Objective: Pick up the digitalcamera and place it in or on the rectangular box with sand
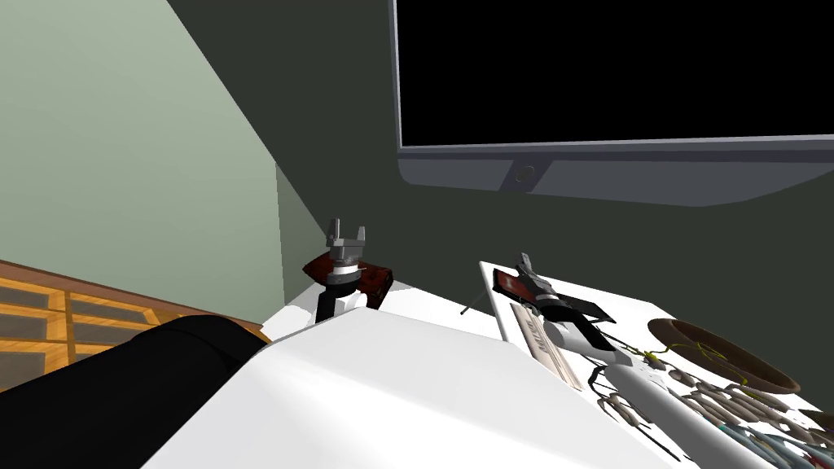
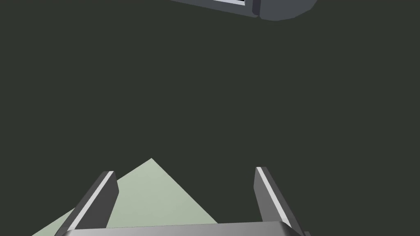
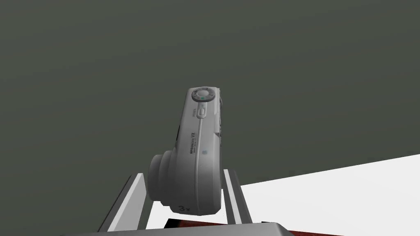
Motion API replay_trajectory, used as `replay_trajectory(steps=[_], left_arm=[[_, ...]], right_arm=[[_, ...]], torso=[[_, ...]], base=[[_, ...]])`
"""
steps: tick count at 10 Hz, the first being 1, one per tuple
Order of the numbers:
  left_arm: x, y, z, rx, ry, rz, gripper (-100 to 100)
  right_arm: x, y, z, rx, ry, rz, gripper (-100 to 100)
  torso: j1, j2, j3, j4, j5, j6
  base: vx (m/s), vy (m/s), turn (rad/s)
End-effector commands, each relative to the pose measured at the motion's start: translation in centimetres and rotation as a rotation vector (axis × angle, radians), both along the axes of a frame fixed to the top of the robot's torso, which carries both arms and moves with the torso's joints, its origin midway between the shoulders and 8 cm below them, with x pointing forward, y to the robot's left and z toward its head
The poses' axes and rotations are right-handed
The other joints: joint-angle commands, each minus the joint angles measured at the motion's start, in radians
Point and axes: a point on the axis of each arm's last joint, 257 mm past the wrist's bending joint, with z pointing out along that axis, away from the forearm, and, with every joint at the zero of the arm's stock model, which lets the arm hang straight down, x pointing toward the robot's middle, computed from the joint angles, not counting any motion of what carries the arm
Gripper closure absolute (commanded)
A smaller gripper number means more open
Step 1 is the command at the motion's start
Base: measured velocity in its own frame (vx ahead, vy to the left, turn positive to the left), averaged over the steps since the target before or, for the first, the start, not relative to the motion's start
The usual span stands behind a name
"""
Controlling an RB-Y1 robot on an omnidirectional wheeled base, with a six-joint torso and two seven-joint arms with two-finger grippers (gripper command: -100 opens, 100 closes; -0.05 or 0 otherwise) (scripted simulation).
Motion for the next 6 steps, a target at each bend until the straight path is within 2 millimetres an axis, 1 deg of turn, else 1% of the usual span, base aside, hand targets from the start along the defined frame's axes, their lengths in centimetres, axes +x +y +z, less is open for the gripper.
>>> replay_trajectory(steps=[1, 5, 6], left_arm=[[0.00, 0.00, 0.00, 0.000, 0.000, 0.000, 0], [0.00, 0.00, 0.00, 0.000, 0.000, 0.000, 0], [0.00, 0.00, 0.00, 0.000, 0.000, 0.000, 0]], right_arm=[[0.00, 0.00, 0.00, 0.000, 0.000, 0.000, -100], [0.03, 0.03, 0.04, 0.000, -0.001, 0.001, -100], [0.03, 0.03, 0.04, 0.000, -0.001, 0.001, 0]], torso=[[0.000, 0.000, 0.000, 0.000, 0.000, 0.000], [0.000, -0.001, 0.000, 0.000, 0.000, 0.001], [0.000, -0.001, 0.000, 0.000, 0.000, 0.001]], base=[[0.000, 0.000, 0.000], [0.000, 0.000, 0.000], [0.000, 0.000, 0.000]])
